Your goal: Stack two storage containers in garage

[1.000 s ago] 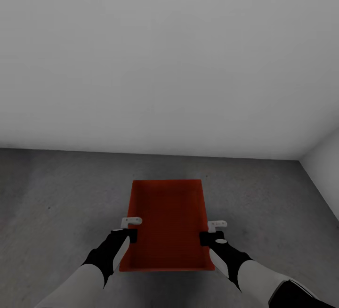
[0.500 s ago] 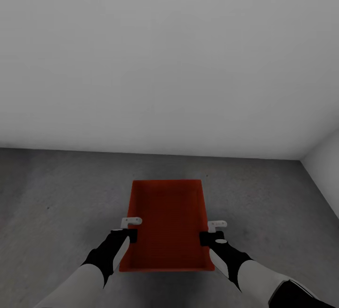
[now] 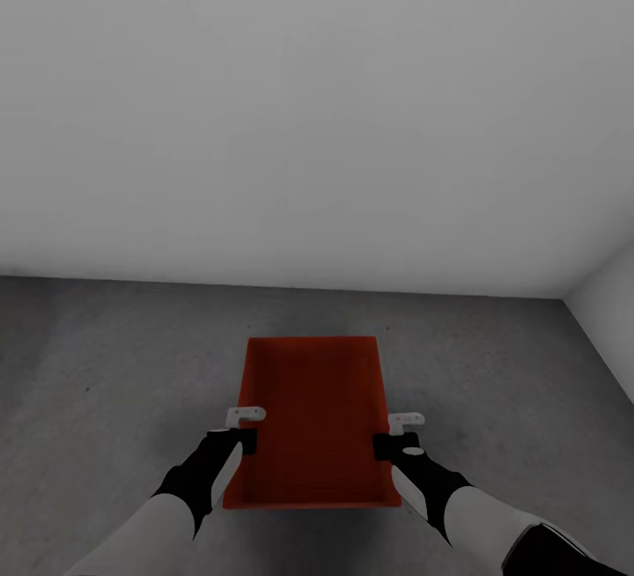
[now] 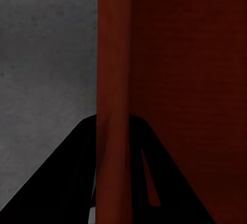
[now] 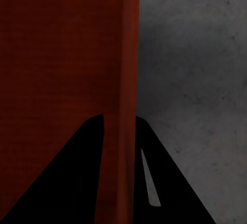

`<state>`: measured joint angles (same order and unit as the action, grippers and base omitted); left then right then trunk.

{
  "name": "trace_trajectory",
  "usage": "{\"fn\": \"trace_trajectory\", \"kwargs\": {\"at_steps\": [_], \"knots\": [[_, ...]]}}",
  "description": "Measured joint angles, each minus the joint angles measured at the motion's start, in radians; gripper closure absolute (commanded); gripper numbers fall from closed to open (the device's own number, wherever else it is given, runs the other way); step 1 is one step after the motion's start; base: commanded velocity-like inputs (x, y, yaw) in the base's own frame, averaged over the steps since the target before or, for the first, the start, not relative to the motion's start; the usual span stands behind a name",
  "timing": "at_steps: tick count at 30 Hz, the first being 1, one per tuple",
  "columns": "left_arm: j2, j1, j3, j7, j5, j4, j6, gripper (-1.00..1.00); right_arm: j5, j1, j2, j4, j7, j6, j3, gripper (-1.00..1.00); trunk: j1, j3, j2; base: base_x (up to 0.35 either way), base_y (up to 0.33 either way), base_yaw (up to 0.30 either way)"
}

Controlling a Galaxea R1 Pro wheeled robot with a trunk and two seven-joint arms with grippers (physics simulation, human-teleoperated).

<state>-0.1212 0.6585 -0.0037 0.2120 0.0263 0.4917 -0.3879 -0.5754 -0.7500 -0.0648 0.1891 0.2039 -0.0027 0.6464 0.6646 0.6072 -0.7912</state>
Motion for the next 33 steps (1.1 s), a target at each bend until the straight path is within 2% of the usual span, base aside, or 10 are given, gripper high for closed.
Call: {"fn": "trace_trajectory", "kwargs": {"at_steps": [4,9,33], "knots": [[0.000,0.000,0.000,0.000,0.000,-0.001,0.000,1.00,0.000,0.000,0.000,0.000,0.000,0.001,0.000,1.00,0.015,0.013,-0.028,0.000,0.000,0.000],[0.000,0.000,0.000,0.000,0.000,-0.001,0.000,1.00,0.000,0.000,0.000,0.000,0.000,0.001,0.000,1.00,0.015,0.013,-0.028,0.000,0.000,0.000],[0.000,0.000,0.000,0.000,0.000,-0.001,0.000,1.00,0.000,0.000,0.000,0.000,0.000,0.001,0.000,1.00,0.107,0.088,-0.196,0.000,0.000,0.000]]}}
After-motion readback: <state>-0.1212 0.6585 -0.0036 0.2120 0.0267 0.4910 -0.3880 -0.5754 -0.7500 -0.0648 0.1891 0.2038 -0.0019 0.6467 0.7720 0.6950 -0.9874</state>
